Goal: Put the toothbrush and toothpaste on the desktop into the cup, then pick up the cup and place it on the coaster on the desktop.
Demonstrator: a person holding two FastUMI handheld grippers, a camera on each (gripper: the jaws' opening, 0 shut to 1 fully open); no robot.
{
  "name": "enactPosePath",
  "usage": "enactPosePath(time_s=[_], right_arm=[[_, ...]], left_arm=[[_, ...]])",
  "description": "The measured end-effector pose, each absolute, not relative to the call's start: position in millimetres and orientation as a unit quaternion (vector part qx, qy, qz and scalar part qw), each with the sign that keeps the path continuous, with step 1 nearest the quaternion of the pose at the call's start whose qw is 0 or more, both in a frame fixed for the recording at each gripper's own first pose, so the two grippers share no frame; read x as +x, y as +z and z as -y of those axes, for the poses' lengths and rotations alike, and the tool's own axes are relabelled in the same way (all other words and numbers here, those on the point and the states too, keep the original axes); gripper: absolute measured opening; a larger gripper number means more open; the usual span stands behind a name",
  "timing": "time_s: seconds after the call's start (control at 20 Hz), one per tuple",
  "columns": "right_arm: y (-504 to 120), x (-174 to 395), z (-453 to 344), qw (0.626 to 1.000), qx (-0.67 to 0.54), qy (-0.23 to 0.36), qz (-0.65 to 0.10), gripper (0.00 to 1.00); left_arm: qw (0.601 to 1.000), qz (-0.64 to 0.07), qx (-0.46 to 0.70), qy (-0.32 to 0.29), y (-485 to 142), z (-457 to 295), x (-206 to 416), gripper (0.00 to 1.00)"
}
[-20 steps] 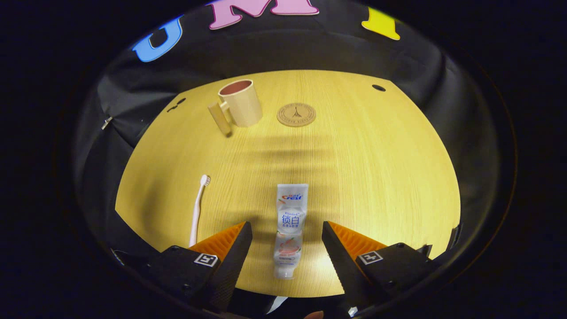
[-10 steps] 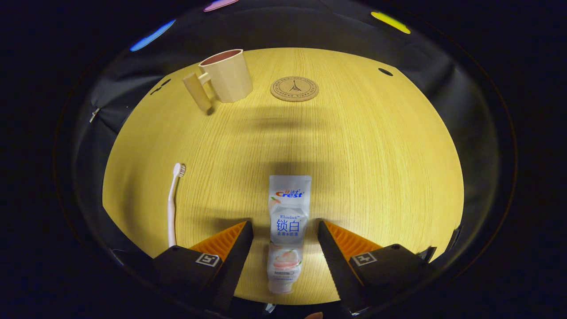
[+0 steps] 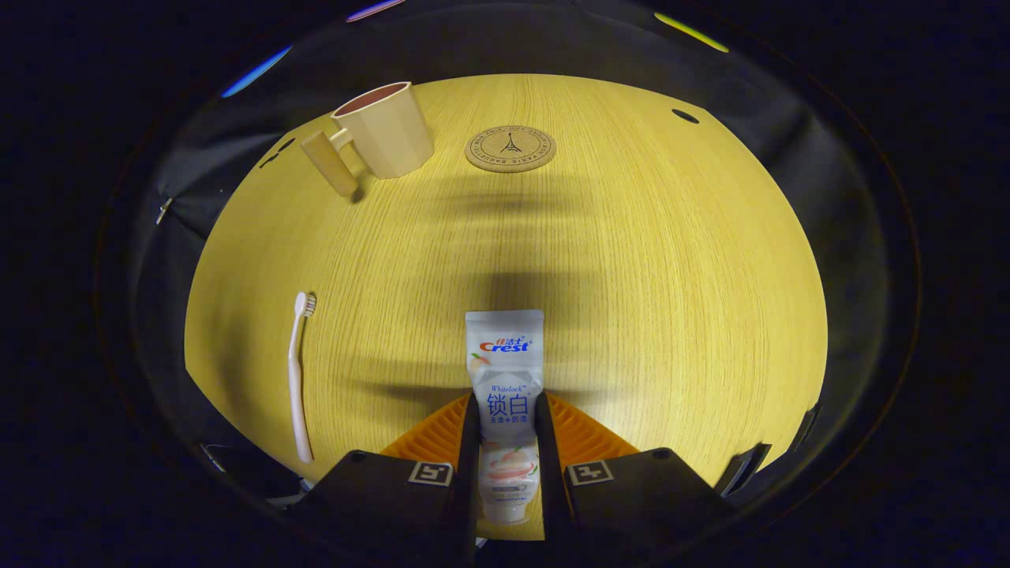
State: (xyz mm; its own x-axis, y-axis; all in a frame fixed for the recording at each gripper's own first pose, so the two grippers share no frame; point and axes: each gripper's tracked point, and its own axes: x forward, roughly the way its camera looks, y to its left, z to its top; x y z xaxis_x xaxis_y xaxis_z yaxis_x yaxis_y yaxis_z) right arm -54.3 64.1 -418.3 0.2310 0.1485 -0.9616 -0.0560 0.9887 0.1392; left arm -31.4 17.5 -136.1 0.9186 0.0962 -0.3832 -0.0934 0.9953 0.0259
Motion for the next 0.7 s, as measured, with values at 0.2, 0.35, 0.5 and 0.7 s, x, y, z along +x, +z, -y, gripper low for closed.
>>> enactPosePath(time_s=[0.2,0.35,0.5,0.7], right_arm=[[-400.8,-50.7,-61.9,0.805,0.079,0.071,-0.584,0.31],[-379.5,-49.0,-55.1,0.820,0.101,0.076,-0.558,0.32],[-358.9,-50.3,-46.4,0.831,0.106,0.082,-0.539,0.31],[-340.9,-53.8,-41.2,0.838,0.112,0.090,-0.526,0.31]], left_arm=[[0.964,-0.265,0.003,0.028,-182.6,-3.1,-22.0,0.96],[0.946,-0.324,-0.022,0.001,-226.3,15.0,-20.4,0.91],[0.931,-0.364,-0.025,-0.005,-262.2,20.4,-14.4,0.84],[0.917,-0.400,0.006,-0.001,-305.9,19.3,-2.0,0.81]])
